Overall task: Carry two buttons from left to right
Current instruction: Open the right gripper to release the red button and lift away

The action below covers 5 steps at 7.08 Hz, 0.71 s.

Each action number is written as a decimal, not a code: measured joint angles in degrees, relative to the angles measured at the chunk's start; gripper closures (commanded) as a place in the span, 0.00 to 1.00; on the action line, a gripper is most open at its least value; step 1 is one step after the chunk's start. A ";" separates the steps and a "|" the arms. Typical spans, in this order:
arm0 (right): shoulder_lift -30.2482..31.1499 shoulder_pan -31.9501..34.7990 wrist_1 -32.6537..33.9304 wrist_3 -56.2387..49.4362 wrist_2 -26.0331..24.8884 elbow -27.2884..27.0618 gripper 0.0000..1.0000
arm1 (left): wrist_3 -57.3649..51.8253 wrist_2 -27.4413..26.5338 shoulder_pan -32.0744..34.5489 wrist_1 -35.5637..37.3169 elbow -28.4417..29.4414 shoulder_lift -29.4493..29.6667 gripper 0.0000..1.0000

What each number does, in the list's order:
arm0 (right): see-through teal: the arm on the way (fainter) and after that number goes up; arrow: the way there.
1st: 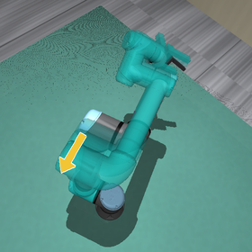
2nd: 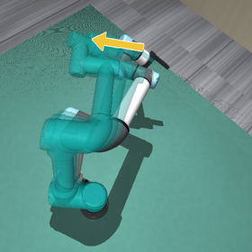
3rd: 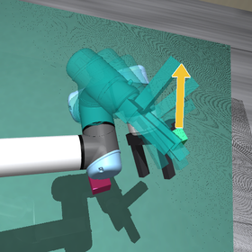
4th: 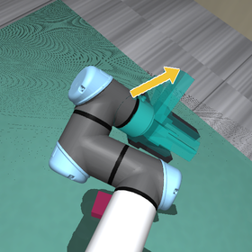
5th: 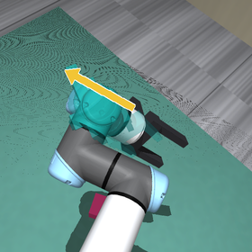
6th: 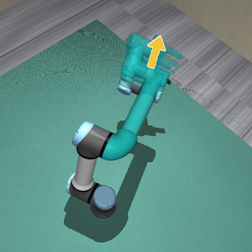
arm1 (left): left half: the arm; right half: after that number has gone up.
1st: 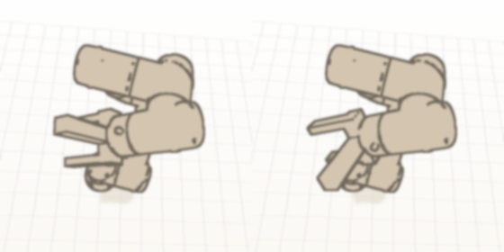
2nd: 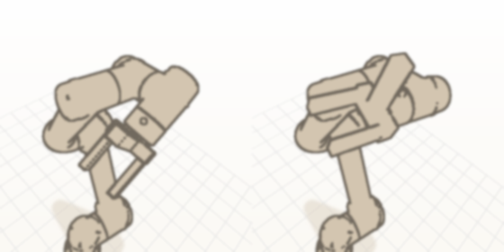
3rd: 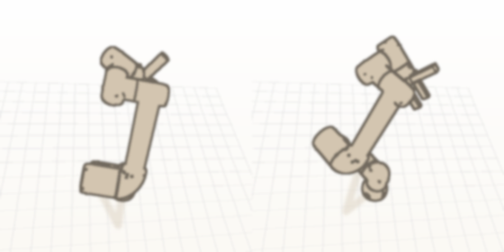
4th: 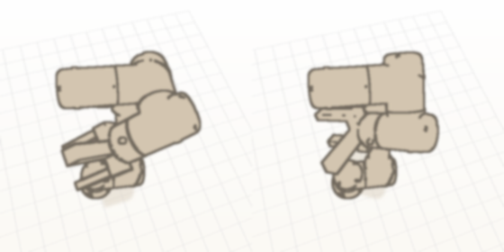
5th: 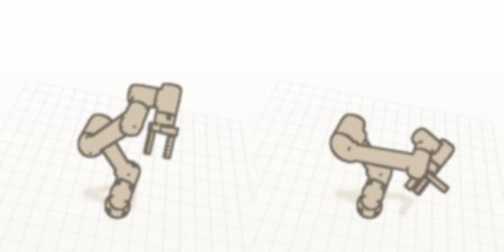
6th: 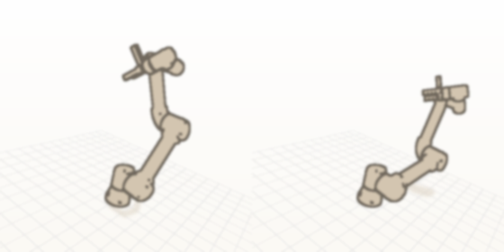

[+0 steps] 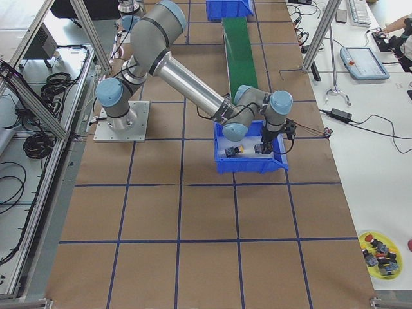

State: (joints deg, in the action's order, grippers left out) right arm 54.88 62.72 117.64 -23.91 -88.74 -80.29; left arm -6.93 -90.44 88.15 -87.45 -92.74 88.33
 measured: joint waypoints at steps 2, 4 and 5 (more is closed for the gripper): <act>1.77 0.19 -0.42 0.19 0.42 1.05 0.00 | -0.01 0.00 0.00 -0.04 -0.06 0.00 0.00; 6.57 0.69 -1.37 0.33 0.62 2.51 0.00 | -0.01 0.00 0.00 -0.01 -0.07 0.00 0.00; 9.87 1.04 -3.77 0.24 0.52 3.02 0.00 | -0.01 0.00 0.00 0.00 -0.06 0.00 0.00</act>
State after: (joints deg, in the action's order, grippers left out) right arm 64.75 63.76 113.87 -23.67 -88.22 -77.27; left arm -6.94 -90.44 88.15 -87.45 -92.79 88.33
